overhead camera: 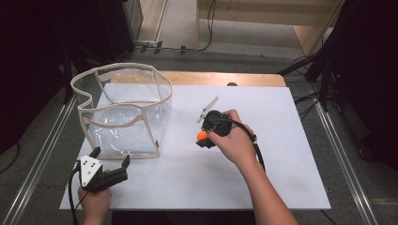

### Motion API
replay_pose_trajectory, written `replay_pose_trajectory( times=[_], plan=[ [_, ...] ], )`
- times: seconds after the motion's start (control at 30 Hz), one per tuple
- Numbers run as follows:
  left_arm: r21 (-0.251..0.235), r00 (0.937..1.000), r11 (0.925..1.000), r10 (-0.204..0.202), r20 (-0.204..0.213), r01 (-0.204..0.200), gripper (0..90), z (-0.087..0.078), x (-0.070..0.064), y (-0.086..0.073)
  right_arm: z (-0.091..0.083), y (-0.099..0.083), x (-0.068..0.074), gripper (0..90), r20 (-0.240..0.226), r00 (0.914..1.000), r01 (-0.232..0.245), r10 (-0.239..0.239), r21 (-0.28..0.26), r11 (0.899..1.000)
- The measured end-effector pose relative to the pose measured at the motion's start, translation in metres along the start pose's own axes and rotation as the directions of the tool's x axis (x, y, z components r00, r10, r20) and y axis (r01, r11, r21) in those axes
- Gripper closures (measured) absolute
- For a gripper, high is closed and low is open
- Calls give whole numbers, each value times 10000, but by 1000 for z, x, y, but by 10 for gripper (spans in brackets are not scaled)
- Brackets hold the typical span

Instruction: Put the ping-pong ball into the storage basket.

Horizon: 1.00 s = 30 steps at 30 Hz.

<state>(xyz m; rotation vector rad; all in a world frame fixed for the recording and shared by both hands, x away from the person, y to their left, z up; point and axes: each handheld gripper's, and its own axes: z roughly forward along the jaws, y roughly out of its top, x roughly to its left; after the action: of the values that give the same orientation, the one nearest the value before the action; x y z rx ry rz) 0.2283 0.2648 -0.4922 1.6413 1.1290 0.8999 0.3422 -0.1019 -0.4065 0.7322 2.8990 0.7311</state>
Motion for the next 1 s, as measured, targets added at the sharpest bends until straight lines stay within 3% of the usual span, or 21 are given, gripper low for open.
replay_pose_trajectory(
  times=[1.0],
  plan=[
    [23, 10000, 10000, 49, 6, -49, 0, 0, 0, 0, -4, 27, 6, 477, -207, 9988, 435, -435, -1, 9991]
  ],
)
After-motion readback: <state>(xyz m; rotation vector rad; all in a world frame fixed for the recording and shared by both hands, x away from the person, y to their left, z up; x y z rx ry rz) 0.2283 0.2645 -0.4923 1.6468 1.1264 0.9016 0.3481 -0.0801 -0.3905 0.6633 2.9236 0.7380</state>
